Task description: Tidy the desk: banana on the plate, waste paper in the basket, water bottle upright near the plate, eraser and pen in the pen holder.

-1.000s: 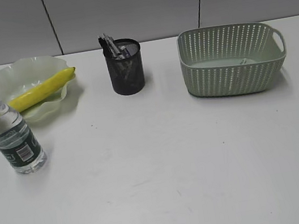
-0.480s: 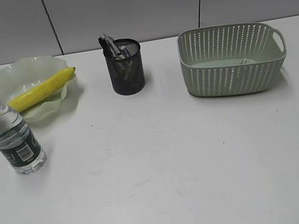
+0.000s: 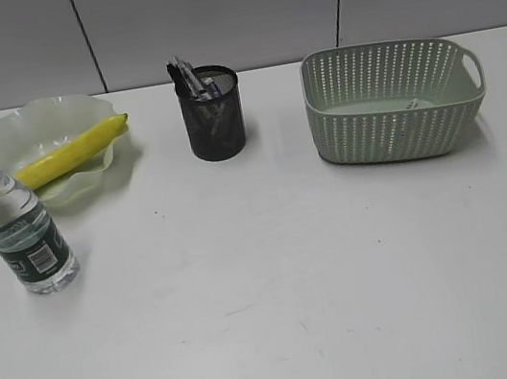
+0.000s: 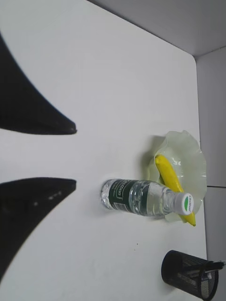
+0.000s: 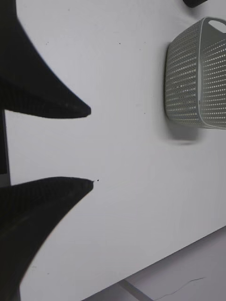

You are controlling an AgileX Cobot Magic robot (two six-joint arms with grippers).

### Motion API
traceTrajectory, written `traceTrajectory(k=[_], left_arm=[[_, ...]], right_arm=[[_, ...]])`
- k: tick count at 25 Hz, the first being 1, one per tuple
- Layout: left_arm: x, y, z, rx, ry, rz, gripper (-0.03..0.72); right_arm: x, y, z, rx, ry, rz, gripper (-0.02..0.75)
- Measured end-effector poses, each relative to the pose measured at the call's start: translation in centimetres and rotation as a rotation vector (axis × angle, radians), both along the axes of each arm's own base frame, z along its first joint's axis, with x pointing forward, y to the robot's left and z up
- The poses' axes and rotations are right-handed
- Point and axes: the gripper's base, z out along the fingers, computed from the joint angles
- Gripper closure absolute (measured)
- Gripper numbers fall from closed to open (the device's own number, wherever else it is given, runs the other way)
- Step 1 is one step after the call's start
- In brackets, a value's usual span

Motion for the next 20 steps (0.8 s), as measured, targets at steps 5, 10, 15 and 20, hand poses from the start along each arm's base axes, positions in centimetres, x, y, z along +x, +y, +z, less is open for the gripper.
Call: traceTrajectory(k=[5, 10, 15, 20], left_arm=[[0.00, 0.00, 0.00, 0.000, 0.000, 0.000, 0.451], [0.00, 0.00, 0.00, 0.000, 0.000, 0.000, 0.451], [0.00, 0.00, 0.00, 0.000, 0.000, 0.000, 0.451], [0.00, 0.00, 0.00, 0.000, 0.000, 0.000, 0.451]], right_arm=[[0.00, 0.00, 0.00, 0.000, 0.000, 0.000, 0.399], [0.00, 0.00, 0.00, 0.000, 0.000, 0.000, 0.399], [0.00, 0.00, 0.00, -0.001, 0.000, 0.000, 0.399], [-0.03, 0.00, 0.00, -0.001, -0.002, 0.000, 0.399]])
